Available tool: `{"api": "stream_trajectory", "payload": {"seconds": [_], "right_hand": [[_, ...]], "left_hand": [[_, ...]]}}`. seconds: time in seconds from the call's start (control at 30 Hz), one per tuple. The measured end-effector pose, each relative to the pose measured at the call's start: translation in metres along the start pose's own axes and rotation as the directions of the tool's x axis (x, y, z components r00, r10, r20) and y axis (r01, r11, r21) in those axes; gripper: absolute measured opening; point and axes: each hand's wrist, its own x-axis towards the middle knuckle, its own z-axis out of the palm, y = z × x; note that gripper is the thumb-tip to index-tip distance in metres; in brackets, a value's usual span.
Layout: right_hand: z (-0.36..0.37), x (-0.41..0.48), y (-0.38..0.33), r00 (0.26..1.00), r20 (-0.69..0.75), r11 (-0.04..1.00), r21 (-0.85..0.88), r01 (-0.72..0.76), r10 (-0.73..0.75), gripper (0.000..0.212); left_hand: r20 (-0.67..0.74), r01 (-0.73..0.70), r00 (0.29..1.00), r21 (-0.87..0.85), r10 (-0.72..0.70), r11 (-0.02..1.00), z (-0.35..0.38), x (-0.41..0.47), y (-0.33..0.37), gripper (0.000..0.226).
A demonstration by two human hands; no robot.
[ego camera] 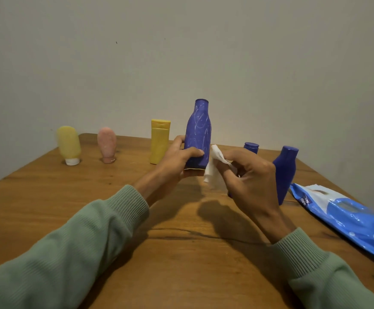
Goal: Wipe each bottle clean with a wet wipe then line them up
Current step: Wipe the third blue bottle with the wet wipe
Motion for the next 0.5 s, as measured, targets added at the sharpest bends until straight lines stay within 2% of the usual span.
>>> {"api": "stream_trajectory", "payload": {"seconds": [0.17, 0.27, 0.37, 0.5], "right_hand": [[0.000, -0.005, -0.020, 0.997, -0.015, 0.991, 0.115, -0.067, 0.069, 0.020], [-0.001, -0.007, -0.030, 0.996, -0.014, 0.983, 0.166, -0.085, 0.088, 0.021], [-0.004, -0.008, -0.039, 0.994, -0.009, 0.971, 0.214, -0.103, 0.107, 0.018], [-0.006, -0.008, -0.051, 0.995, 0.015, 0.967, 0.236, -0.099, 0.098, 0.024]], "left_hand": [[0.014, 0.010, 1.000, -0.217, -0.007, 0.976, -0.001, -0.037, 0.015, 0.043], [-0.002, 0.032, 0.999, -0.369, -0.036, 0.929, -0.002, -0.050, 0.017, 0.051], [0.021, 0.052, 0.999, -0.453, -0.048, 0.890, -0.002, -0.062, 0.014, 0.067], [0.049, 0.079, 0.997, -0.501, -0.063, 0.862, 0.001, -0.075, 0.009, 0.071]]}}
